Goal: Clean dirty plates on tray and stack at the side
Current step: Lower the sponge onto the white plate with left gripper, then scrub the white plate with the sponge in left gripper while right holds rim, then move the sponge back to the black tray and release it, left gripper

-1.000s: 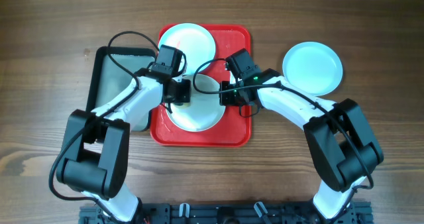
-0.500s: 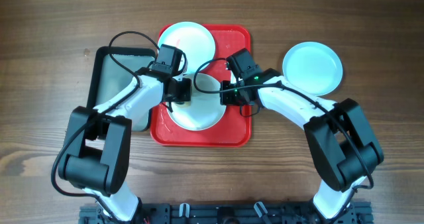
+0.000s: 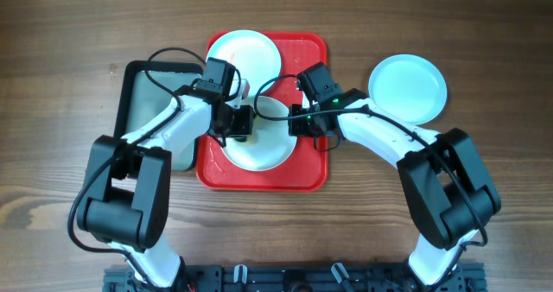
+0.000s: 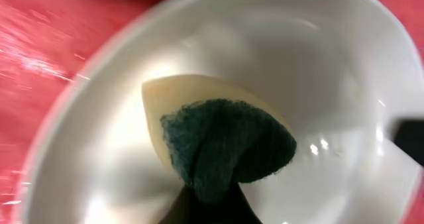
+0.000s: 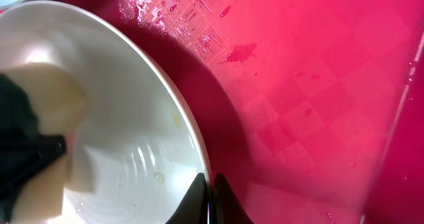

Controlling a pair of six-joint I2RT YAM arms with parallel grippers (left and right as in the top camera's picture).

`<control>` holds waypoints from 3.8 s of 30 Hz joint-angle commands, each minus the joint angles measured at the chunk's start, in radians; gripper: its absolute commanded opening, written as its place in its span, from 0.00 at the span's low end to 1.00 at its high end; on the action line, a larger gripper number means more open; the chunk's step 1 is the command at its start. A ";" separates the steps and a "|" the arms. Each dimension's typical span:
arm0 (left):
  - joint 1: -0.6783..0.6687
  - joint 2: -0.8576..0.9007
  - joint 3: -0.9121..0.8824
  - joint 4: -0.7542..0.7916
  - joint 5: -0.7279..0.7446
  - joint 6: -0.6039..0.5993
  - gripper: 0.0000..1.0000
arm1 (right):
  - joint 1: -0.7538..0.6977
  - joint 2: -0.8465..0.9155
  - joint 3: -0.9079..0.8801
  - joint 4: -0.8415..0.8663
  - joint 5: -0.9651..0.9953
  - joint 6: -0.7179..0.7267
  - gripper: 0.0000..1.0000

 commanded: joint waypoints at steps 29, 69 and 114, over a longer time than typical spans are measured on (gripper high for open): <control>0.008 -0.144 -0.035 -0.011 -0.099 -0.002 0.04 | 0.008 0.012 0.011 0.014 -0.032 -0.007 0.04; 0.007 -0.085 -0.118 0.069 0.096 -0.006 0.04 | 0.008 0.013 0.011 0.011 -0.033 -0.010 0.04; 0.306 -0.415 -0.057 -0.022 -0.320 -0.006 0.06 | -0.127 -0.054 0.032 0.023 -0.163 -0.036 1.00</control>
